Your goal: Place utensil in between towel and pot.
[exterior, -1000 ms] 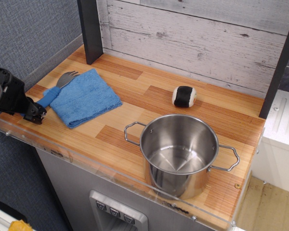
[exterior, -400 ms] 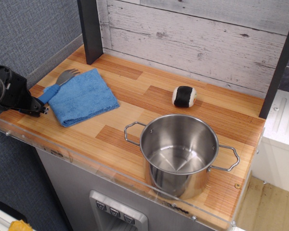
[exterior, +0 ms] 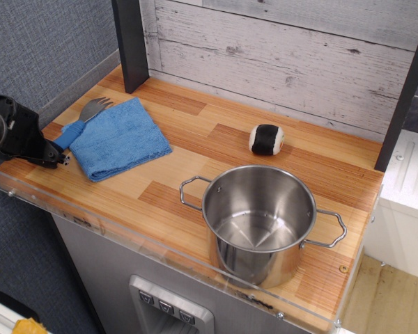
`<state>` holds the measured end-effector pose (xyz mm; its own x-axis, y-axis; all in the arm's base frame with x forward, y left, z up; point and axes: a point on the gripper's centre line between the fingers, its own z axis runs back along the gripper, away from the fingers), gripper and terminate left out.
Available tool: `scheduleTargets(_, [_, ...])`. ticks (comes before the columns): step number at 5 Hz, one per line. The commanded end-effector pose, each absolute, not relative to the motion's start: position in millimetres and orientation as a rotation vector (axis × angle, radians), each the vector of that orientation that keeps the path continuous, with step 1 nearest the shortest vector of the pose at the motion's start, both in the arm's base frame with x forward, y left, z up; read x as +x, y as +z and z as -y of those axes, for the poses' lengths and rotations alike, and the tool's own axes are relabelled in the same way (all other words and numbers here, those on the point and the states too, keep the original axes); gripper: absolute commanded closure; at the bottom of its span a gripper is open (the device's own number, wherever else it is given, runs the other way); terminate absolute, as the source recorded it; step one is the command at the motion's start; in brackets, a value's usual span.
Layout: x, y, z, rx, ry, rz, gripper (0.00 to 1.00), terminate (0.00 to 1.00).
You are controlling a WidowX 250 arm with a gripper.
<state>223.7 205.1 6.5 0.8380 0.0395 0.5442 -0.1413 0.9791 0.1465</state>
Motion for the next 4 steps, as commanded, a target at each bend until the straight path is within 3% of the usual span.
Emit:
scheduleTargets(1, [223,45,-193,0.082,0.037,0.690,1.00,0.00])
scheduleTargets(2, [228,74,-186,0.072,0.033,0.757,1.00,0.00])
scheduleTargets(4, [229,93,-181,0.054,0.035,0.801,1.00,0.00])
